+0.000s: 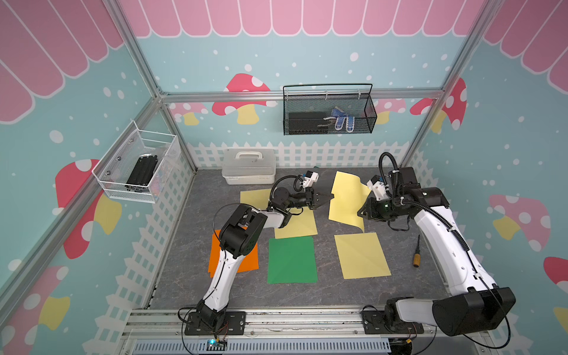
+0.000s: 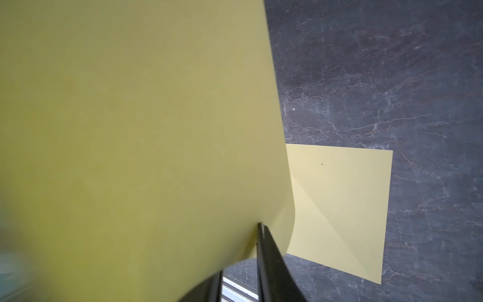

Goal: Sort the scattered colored papers by color
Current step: Pick up the colored paper from the center of the board, then place the colored paper.

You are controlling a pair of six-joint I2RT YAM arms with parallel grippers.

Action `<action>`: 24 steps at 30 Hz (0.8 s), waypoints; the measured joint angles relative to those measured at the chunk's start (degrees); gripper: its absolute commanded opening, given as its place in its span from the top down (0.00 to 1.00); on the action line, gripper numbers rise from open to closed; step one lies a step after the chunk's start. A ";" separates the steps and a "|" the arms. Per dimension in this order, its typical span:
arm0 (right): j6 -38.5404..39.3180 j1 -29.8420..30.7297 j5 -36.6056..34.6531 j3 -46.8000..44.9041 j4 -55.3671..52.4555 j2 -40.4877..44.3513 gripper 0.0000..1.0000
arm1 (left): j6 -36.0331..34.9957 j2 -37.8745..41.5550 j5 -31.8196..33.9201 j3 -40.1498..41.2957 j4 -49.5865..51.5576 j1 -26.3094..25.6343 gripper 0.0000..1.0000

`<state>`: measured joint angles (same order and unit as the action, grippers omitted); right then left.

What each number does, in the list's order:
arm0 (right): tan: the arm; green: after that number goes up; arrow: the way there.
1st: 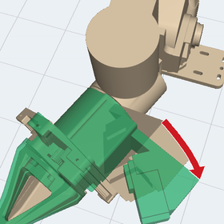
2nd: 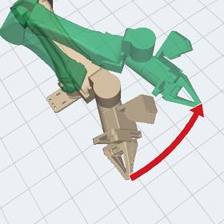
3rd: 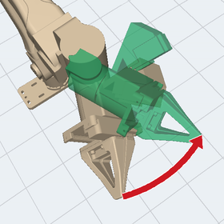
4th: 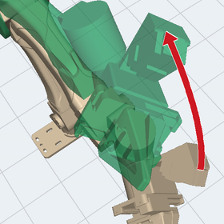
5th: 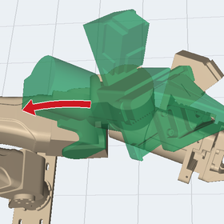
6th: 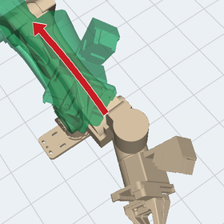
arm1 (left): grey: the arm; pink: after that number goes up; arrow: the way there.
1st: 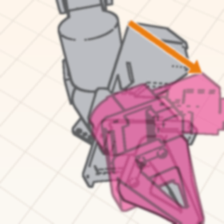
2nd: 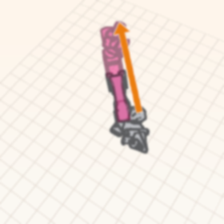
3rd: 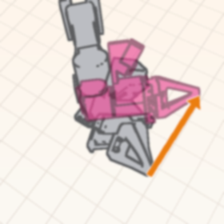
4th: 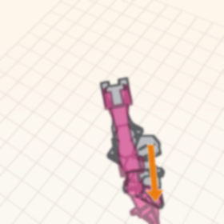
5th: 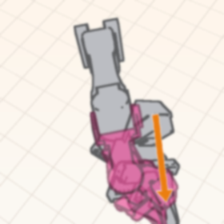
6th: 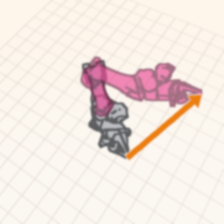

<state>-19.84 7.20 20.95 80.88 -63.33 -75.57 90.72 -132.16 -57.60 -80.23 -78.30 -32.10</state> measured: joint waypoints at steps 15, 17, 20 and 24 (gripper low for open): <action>-6.03 -0.55 -25.05 -4.68 -2.16 12.07 0.23 | -6.25 3.06 18.95 12.98 4.17 -14.99 1.00; -6.60 -0.57 -28.63 -4.35 -2.67 14.45 0.23 | -7.58 3.43 20.26 12.94 6.12 -15.65 1.00; -7.41 -0.57 -32.44 -3.30 -3.39 16.87 0.22 | -9.16 3.48 21.90 12.79 9.09 -16.11 1.00; -8.41 -0.57 -35.76 -2.71 -3.65 20.00 0.22 | -10.67 3.48 24.30 12.79 14.60 -16.20 1.00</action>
<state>-28.25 6.63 -14.81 78.17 -66.98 -55.57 80.05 -128.68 -33.30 -67.44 -63.70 -48.29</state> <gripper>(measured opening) 0.782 0.047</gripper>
